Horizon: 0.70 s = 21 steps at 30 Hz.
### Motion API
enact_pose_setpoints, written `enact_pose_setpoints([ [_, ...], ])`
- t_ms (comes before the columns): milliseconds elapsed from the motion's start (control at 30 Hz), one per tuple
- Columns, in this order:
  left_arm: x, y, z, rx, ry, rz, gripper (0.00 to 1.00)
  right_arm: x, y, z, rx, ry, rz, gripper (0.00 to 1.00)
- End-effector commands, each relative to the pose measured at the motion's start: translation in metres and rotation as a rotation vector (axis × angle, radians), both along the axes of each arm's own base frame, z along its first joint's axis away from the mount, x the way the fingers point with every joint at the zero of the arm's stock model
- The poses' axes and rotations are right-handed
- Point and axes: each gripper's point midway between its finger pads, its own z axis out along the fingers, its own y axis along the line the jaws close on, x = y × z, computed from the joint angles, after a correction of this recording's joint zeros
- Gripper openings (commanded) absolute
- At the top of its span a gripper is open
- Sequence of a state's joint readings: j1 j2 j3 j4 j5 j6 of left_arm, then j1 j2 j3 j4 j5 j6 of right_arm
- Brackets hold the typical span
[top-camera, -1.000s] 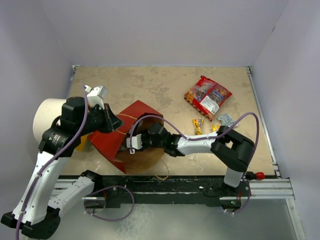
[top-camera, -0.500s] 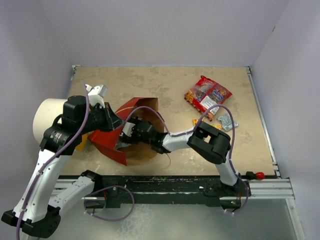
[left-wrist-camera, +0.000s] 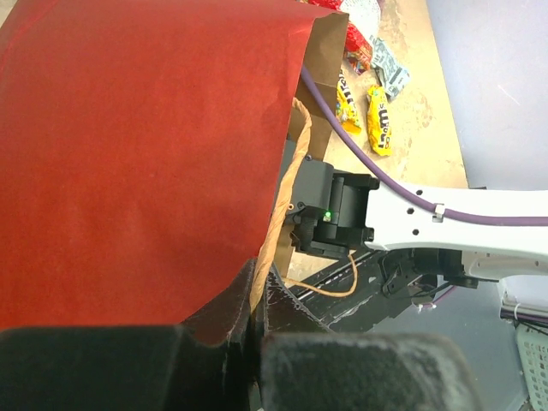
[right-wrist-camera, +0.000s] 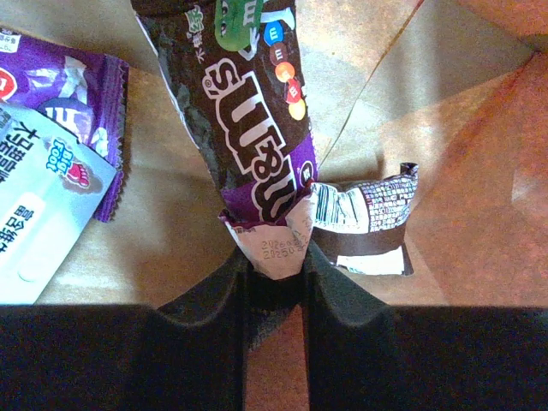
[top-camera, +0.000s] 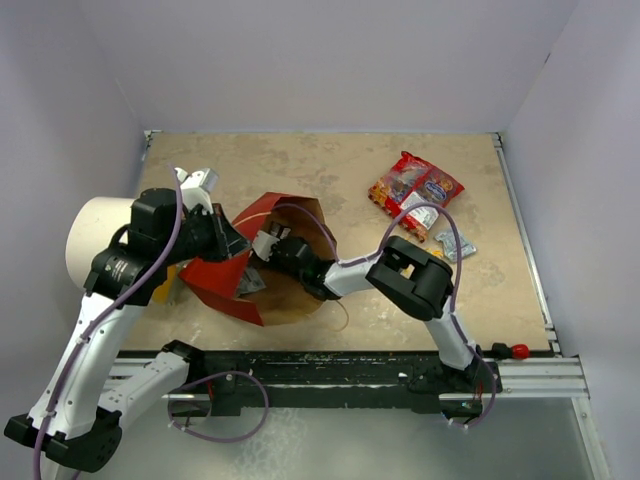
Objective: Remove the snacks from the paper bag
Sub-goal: Take out the snack from the paper bag.
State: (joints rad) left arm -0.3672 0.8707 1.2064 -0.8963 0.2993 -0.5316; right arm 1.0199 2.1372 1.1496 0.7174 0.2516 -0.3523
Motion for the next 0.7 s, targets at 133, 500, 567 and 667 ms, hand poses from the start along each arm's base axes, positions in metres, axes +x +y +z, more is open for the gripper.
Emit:
enact_pose_setpoints([
  [133, 0.008, -0.003, 0.019, -0.025, -0.067, 0.001, 0.0, -0.01, 0.003, 0.062, 0.106, -0.076, 0.089, 0.12],
  [500, 0.015, -0.006, 0.022, -0.026, -0.096, -0.005, 0.0, -0.063, -0.01, 0.091, 0.202, 0.029, 0.254, 0.04],
  [567, 0.016, -0.006, 0.023, -0.027, -0.102, -0.006, 0.0, -0.069, -0.015, 0.094, 0.206, 0.043, 0.26, 0.04],
  [667, 0.018, -0.007, 0.025, -0.031, -0.109, -0.007, 0.0, -0.082, -0.023, 0.102, 0.216, 0.053, 0.293, 0.04],
])
